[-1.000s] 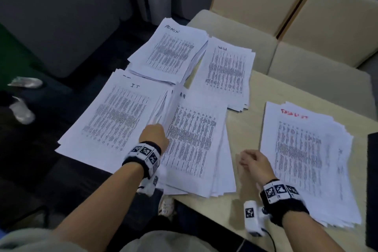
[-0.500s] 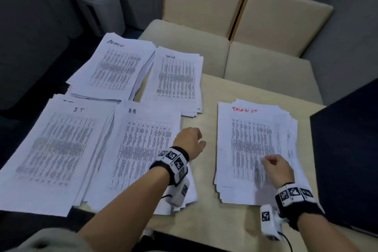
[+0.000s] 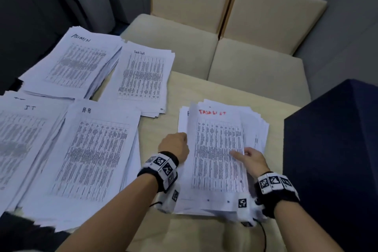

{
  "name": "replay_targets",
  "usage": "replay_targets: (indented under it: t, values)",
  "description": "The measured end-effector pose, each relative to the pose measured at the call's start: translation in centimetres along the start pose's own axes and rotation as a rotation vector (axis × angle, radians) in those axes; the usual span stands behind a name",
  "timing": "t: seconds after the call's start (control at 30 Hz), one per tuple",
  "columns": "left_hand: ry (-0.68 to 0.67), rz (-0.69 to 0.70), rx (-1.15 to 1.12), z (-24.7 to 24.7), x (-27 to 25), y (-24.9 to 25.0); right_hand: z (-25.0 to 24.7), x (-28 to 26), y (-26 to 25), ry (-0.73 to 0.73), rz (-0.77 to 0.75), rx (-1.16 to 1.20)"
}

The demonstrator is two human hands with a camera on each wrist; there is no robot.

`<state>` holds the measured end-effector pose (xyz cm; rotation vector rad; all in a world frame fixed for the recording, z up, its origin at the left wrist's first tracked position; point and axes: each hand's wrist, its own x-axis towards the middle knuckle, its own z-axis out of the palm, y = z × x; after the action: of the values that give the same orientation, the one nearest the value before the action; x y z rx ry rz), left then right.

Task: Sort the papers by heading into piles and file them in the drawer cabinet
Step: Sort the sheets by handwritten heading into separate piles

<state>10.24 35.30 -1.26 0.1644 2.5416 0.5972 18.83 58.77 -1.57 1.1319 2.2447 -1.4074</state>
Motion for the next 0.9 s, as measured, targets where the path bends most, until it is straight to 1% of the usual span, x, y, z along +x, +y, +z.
replay_targets:
  t: [0.07, 0.13, 0.17, 0.2, 0.27, 0.3, 0.33, 0.37, 0.43, 0.47, 0.5, 0.53, 0.57, 0.6, 0.63, 0.7, 0.77, 0.83, 0.9]
  values:
    - [-0.035, 0.065, -0.074, -0.1, 0.1, 0.0, -0.4, 0.5, 0.2, -0.061, -0.01, 0.033]
    - [-0.059, 0.109, -0.101, -0.2, 0.1, 0.0, -0.9, 0.9, 0.5, -0.093, 0.017, 0.071]
    - [-0.036, 0.108, -0.087, -0.3, 0.2, -0.1, -1.3, 1.0, 0.8, -0.089, 0.038, 0.087]
    - [0.017, 0.105, -0.071, -0.2, 0.3, -0.3, -1.6, 1.0, 1.0, -0.069, 0.059, 0.11]
    - [0.166, 0.021, -0.084, 0.4, 0.6, -0.6, -2.5, 0.7, 1.8, -0.066, 0.12, 0.238]
    - [0.21, -0.063, -0.118, 0.5, 0.8, -0.7, -2.9, 0.3, 2.2, -0.088, 0.157, 0.32]
    - [0.211, -0.139, -0.147, 0.6, 0.8, -0.8, -3.2, -0.3, 2.3, -0.119, 0.181, 0.384]
    - [0.171, -0.201, -0.168, 0.6, 0.9, -0.8, -3.4, -0.6, 2.7, -0.137, 0.181, 0.42]
    - [0.09, -0.254, -0.183, 0.6, 1.0, -1.0, -3.7, -1.1, 3.1, -0.14, 0.148, 0.42]
    - [0.084, -0.258, -0.182, 0.6, 1.0, -0.9, -3.8, -1.2, 3.1, -0.132, 0.131, 0.428]
    - [0.114, -0.245, -0.179, 0.6, 1.0, -0.9, -4.0, -1.2, 3.0, -0.141, 0.116, 0.447]
    - [0.174, -0.208, -0.181, 0.6, 1.0, -0.8, -4.1, -1.2, 2.7, -0.152, 0.105, 0.468]
    - [0.244, -0.154, -0.204, 0.5, 1.1, -0.6, -4.1, -1.1, 2.2, -0.16, 0.089, 0.492]
    - [0.285, -0.09, -0.266, 0.2, 1.2, -0.4, -4.1, -1.0, 1.7, -0.168, 0.072, 0.512]
    - [0.286, -0.021, -0.359, -0.2, 1.2, -0.1, -4.0, -0.8, 1.1, -0.183, 0.055, 0.534]
    - [0.203, 0.088, -0.508, -1.2, 0.9, 0.5, -3.5, -0.4, -0.1, -0.223, 0.031, 0.549]
    - [0.146, 0.169, -0.564, -1.7, 0.6, 0.1, -2.6, -0.4, -1.4, -0.263, 0.024, 0.578]
    - [0.159, 0.187, -0.631, -1.9, 0.5, -1.2, -1.1, -0.9, -2.6, -0.268, 0.027, 0.605]
    - [0.184, 0.152, -0.782, -3.3, 0.4, -3.2, 0.5, -0.9, -3.3, -0.259, 0.032, 0.684]
